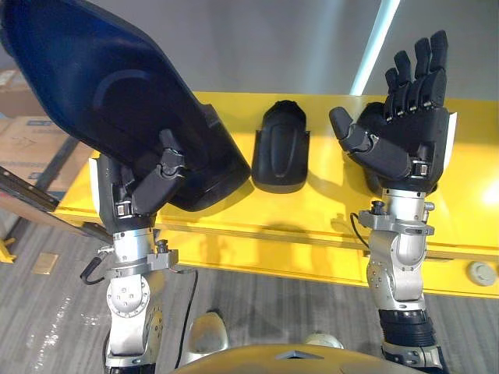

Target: Walk over and take three plastic housings, then place them on the shelf

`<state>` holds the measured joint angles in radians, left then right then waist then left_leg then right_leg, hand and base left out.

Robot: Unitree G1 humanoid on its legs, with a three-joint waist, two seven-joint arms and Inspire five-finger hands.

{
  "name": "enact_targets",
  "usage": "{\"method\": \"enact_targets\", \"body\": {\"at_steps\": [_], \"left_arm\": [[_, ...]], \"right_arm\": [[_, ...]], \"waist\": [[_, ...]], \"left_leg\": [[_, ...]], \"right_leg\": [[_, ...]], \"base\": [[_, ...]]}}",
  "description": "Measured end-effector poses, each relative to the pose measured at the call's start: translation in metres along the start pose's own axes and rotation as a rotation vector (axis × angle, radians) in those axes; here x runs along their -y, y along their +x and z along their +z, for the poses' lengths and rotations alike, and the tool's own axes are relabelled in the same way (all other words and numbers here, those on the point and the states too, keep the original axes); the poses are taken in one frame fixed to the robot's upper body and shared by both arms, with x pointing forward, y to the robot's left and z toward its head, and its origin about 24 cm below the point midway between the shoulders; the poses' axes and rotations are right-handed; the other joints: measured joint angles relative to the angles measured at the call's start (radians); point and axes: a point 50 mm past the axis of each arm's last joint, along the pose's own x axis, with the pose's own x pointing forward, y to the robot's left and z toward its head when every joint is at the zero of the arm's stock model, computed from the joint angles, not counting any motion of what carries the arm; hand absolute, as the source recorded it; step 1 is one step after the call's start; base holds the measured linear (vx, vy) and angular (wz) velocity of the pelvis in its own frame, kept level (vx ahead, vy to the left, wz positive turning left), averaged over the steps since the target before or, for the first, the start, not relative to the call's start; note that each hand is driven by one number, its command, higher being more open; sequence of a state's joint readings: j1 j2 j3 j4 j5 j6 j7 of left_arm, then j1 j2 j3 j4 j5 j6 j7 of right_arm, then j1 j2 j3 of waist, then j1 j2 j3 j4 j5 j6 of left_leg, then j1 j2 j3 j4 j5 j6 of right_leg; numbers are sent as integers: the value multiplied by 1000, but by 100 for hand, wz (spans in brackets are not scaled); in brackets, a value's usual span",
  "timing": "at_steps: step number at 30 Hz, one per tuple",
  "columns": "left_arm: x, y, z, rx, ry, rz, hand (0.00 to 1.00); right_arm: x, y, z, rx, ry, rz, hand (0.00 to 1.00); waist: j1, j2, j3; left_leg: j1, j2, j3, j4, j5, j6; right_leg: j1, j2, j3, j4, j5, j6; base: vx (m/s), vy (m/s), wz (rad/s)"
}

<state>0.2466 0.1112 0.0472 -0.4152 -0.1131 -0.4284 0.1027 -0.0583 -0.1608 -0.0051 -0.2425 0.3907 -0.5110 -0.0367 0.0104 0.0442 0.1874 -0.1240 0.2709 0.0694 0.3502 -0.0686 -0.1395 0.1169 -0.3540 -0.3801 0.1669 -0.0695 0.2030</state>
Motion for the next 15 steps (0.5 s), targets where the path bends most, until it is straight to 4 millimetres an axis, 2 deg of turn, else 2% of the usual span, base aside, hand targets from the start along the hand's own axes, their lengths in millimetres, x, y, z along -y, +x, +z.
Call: {"method": "enact_targets", "body": {"at_steps": [1, 2, 3, 4, 5, 6, 7, 8, 9, 11, 12, 15], "left_arm": [[1, 0, 1, 12, 20, -11, 0], [2, 0, 4, 42, 45, -31, 0], [0, 4, 8, 76, 65, -60, 0], [-2, 4, 10, 84, 79, -70, 0], [-4, 7, 13, 99, 104, -96, 0], [-5, 8, 14, 102, 112, -109, 0], [-7, 9, 14, 99, 121, -130, 0], [-10, 10, 13, 94, 131, -131, 0], [-10, 12, 12, 89, 133, -131, 0], [-12, 17, 9, 69, 107, -112, 0], [-13, 18, 9, 68, 89, -103, 0], [-13, 26, 7, 60, 56, -72, 0]], "right_arm": [[2, -1, 0, 3, 16, -11, 100], [4, -1, 2, 22, 45, -38, 100], [3, -5, -1, 41, 72, -90, 100], [1, -8, -3, 35, 88, -118, 100], [1, -12, -5, 18, 72, -153, 100], [0, -15, -7, 2, 55, -160, 100], [-1, -20, -12, -40, 64, -175, 100], [-5, -23, -18, -76, 78, -185, 100], [-6, -25, -19, -91, 73, -184, 100], [-10, -28, -21, -127, 14, -138, 100], [-10, -28, -21, -129, 14, -133, 100], [-4, -28, -17, -119, -2, -151, 100]], "waist": [[0, 17, -10], [2, 45, -24], [1, 14, -10], [2, 0, -4], [9, -9, 0], [15, -9, 1], [22, -15, 3], [29, -9, 10], [26, -16, 6], [15, -25, 2], [15, -32, -3], [1, -30, -3]], "left_leg": [[9, 7, -21, -11, 13, 0], [42, -7, -34, -31, -27, -68], [57, -65, 6, -7, -98, -92], [55, -92, 23, 21, -123, -77], [6, -109, 36, 129, -188, -44], [-14, -109, 40, 172, -210, -27], [-26, -116, 72, 206, -232, 8], [-21, -112, 102, 193, -229, 40], [-19, -122, 101, 179, -221, 54], [17, -166, 114, 86, -175, 99], [28, -180, 121, 59, -162, 106], [58, -232, 135, -45, -102, 130]], "right_leg": [[-17, -15, 16, 15, -4, 18], [-45, -46, 57, 31, -7, 45], [-43, -115, 100, 22, 5, 31], [-37, -137, 111, 6, 26, -13], [-45, -155, 114, -12, 110, -55], [-59, -160, 111, -11, 165, -48], [-84, -171, 103, -26, 278, -56], [-107, -166, 93, -13, 299, -80], [-112, -152, 93, 35, 254, -57], [-96, -68, 75, 102, 88, -21], [-95, -55, 70, 102, 64, -26], [-91, -21, 58, 68, 18, -37]], "base": [[-20, 644, -46], [-31, 515, -49], [-51, 746, -51], [-64, 484, -44], [-94, 480, -36], [-147, 603, -42], [-123, 796, -47], [-88, 664, -35], [-7, 411, -10], [46, 251, 8], [42, 199, -5], [-12, 104, 0]]}}
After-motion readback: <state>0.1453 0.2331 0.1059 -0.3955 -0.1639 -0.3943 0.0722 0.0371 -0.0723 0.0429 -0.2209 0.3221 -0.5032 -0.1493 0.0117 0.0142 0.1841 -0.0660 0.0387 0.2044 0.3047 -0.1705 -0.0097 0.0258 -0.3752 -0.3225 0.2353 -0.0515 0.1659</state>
